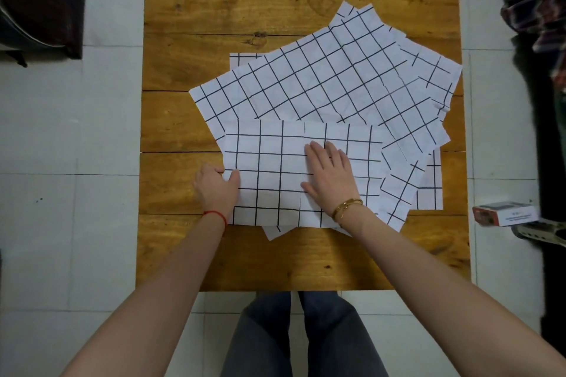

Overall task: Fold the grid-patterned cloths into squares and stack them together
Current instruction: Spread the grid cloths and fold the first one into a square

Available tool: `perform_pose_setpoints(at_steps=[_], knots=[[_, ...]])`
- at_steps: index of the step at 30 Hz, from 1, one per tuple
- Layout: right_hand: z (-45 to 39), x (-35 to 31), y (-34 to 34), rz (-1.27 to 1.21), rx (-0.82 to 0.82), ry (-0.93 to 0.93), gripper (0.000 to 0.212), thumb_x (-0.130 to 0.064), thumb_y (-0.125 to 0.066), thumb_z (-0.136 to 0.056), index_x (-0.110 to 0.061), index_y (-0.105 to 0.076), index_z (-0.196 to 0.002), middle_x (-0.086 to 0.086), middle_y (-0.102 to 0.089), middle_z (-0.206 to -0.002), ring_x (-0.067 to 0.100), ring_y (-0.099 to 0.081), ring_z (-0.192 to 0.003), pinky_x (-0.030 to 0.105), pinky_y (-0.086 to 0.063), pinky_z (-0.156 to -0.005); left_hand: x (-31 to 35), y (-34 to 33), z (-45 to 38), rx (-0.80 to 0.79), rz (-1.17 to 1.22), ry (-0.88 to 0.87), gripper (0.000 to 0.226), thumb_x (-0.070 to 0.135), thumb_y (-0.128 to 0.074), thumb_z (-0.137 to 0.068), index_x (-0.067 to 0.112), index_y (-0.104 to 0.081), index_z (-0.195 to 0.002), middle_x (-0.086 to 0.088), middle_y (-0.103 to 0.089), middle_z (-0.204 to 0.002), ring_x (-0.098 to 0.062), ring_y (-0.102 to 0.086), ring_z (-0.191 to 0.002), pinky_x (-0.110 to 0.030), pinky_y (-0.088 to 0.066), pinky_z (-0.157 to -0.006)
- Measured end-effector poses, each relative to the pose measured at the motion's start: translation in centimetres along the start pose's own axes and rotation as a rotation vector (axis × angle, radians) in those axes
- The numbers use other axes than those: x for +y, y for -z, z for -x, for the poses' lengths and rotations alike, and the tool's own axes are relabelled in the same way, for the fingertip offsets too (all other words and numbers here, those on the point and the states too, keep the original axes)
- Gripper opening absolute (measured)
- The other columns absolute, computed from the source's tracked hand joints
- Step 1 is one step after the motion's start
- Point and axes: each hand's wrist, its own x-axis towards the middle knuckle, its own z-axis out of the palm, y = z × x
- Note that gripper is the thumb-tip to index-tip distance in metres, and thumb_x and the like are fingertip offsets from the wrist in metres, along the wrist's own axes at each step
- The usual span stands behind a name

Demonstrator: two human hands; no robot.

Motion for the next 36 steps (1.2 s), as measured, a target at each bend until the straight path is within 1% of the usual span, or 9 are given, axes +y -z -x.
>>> perform_pose_setpoints(at_steps=[4, 8, 12, 17, 19, 24, 27, 32, 36], knots=[[-0.1, 0.0, 0.0, -0.007, -0.002, 0.01, 0.079, -0.042, -0.059, -0.086, -0.011, -0.023, -0.148, 0.008, -0.028, -0.152, 0.033, -0.022, -0.141, 0.048, -0.022, -0.115, 0.3, 0.4, 0.2, 0.002, 0.121, 0.064, 0.021, 0.024, -0.068, -0.083, 0.015, -0.053, -0.095, -0.011, -0.06, -0.106, -0.029, -0.055, -0.106, -0.043, -0.05, -0.09], [-0.1, -0.1, -0.1, -0.006, 0.002, 0.021, 0.079, -0.042, -0.06, -0.085, -0.013, -0.022, -0.148, 0.007, -0.027, -0.152, 0.033, -0.022, -0.141, 0.048, -0.022, -0.115, 0.5, 1.2, 0.3, -0.034, 0.224, 0.14, 0.037, 0.018, -0.07, -0.085, 0.009, -0.05, -0.115, -0.012, -0.061, -0.111, -0.025, -0.06, -0.1, -0.027, -0.047, -0.073], [0.0, -0.6, -0.1, 0.008, 0.001, 0.028, 0.08, -0.042, -0.061, -0.085, -0.012, -0.023, -0.148, 0.007, -0.028, -0.152, 0.034, -0.023, -0.14, 0.049, -0.024, -0.114, 0.0, 2.5, 0.0, -0.16, 0.331, 0.183, 0.045, 0.019, -0.07, -0.085, 0.014, -0.052, -0.126, -0.006, -0.062, -0.105, -0.02, -0.062, -0.093, -0.036, -0.056, -0.082], [-0.3, -1.7, -0.3, 0.02, -0.029, 0.045, 0.081, -0.045, -0.058, -0.086, -0.012, -0.02, -0.149, 0.005, -0.024, -0.155, 0.034, -0.022, -0.141, 0.049, -0.024, -0.113, 0.9, 5.6, 2.0, -0.297, 0.285, -0.061, 0.009, 0.021, -0.06, -0.092, 0.026, -0.055, -0.097, 0.001, -0.043, -0.075, -0.009, -0.039, -0.061, -0.021, -0.037, -0.053], [-0.5, -2.4, -0.5, 0.024, -0.031, 0.06, 0.081, -0.046, -0.057, -0.086, -0.012, -0.02, -0.149, 0.004, -0.024, -0.155, 0.035, -0.022, -0.141, 0.05, -0.024, -0.113, 1.5, 6.9, 3.2, -0.355, 0.312, -0.177, 0.004, 0.019, -0.06, -0.092, 0.02, -0.056, -0.093, -0.002, -0.042, -0.073, -0.013, -0.036, -0.06, -0.022, -0.035, -0.052], [-1.0, -4.4, -0.9, 0.036, -0.06, 0.098, 0.081, -0.05, -0.051, -0.088, -0.013, -0.013, -0.15, 0.003, -0.017, -0.157, 0.033, -0.016, -0.143, 0.05, -0.019, -0.115, 3.4, 7.5, 6.3, -0.457, 0.277, -0.326, 0.044, 0.02, -0.058, -0.094, 0.022, -0.043, -0.135, 0.007, -0.035, -0.066, -0.002, -0.033, -0.051, -0.013, -0.033, -0.043], [-0.9, -4.9, -0.3, 0.036, -0.057, 0.123, 0.077, -0.045, -0.047, -0.091, -0.012, -0.011, -0.15, 0.004, -0.014, -0.158, 0.033, -0.014, -0.143, 0.05, -0.016, -0.116, 5.0, 6.1, 8.3, -0.466, 0.29, -0.407, 0.056, 0.016, -0.057, -0.095, 0.033, -0.028, -0.139, 0.011, -0.038, -0.068, 0.0, -0.041, -0.052, -0.012, -0.04, -0.047], [0.5, -2.2, 1.2, -0.067, 0.079, 0.032, 0.074, -0.016, -0.055, -0.08, -0.004, -0.025, -0.146, 0.013, -0.035, -0.148, 0.038, -0.03, -0.136, 0.051, -0.027, -0.112, 6.4, 1.5, 9.4, -0.513, 0.338, -0.457, 0.066, 0.01, -0.06, -0.092, 0.019, -0.029, -0.149, 0.009, -0.04, -0.07, -0.001, -0.04, -0.053, -0.013, -0.04, -0.057], [2.2, 2.4, 0.9, -0.078, 0.146, -0.113, 0.061, -0.036, -0.039, -0.088, -0.008, -0.034, -0.142, 0.009, -0.038, -0.146, 0.036, -0.035, -0.132, 0.049, -0.032, -0.108, 7.3, -1.7, 10.3, -0.6, 0.426, -0.427, 0.069, 0.015, -0.061, -0.093, 0.019, -0.024, -0.151, 0.01, -0.049, -0.083, 0.001, -0.049, -0.063, -0.015, -0.048, -0.068]])
